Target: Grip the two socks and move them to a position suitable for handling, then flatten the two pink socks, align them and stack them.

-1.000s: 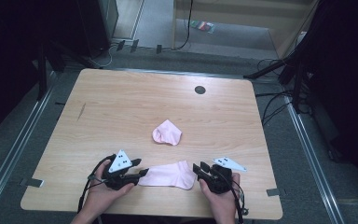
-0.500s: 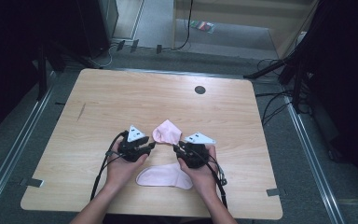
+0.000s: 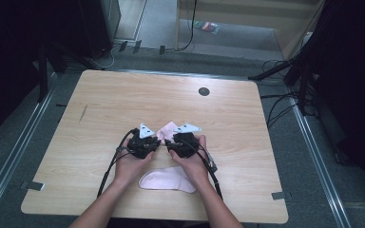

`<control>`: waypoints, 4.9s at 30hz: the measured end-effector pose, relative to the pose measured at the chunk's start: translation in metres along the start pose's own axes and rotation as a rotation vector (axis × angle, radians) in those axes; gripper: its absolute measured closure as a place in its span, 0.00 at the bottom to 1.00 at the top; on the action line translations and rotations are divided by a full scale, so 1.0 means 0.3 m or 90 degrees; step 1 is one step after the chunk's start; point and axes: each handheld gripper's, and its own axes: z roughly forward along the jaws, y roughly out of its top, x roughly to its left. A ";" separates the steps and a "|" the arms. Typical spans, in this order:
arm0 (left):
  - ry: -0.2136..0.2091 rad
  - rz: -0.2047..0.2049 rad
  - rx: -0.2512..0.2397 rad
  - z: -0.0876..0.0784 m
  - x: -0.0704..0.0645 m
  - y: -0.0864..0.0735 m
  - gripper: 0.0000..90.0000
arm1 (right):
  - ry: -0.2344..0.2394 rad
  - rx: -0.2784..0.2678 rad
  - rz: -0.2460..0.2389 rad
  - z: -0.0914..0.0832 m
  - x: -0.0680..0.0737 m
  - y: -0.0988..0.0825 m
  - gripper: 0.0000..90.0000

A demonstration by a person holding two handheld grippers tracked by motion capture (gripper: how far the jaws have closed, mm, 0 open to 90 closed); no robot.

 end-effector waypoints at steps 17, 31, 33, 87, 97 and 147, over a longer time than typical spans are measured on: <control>-0.021 -0.009 -0.007 0.004 0.009 -0.003 1.00 | -0.008 -0.007 0.071 -0.010 -0.025 0.012 0.95; -0.021 -0.026 0.006 -0.012 0.038 -0.006 1.00 | -0.016 -0.077 0.343 -0.133 -0.290 -0.018 0.97; -0.025 -0.026 0.008 -0.013 0.040 -0.006 1.00 | -0.022 -0.072 0.364 -0.130 -0.323 -0.039 0.97; 0.038 -0.115 0.036 0.025 0.104 0.061 0.92 | -0.090 -0.023 0.171 -0.057 -0.250 -0.084 0.96; 0.004 -0.093 0.010 -0.018 0.102 0.048 1.00 | -0.076 -0.049 0.189 -0.124 -0.260 -0.068 0.97; -0.086 -0.072 -0.067 -0.370 -0.060 -0.136 1.00 | 0.020 -0.079 0.189 -0.433 -0.086 -0.218 0.97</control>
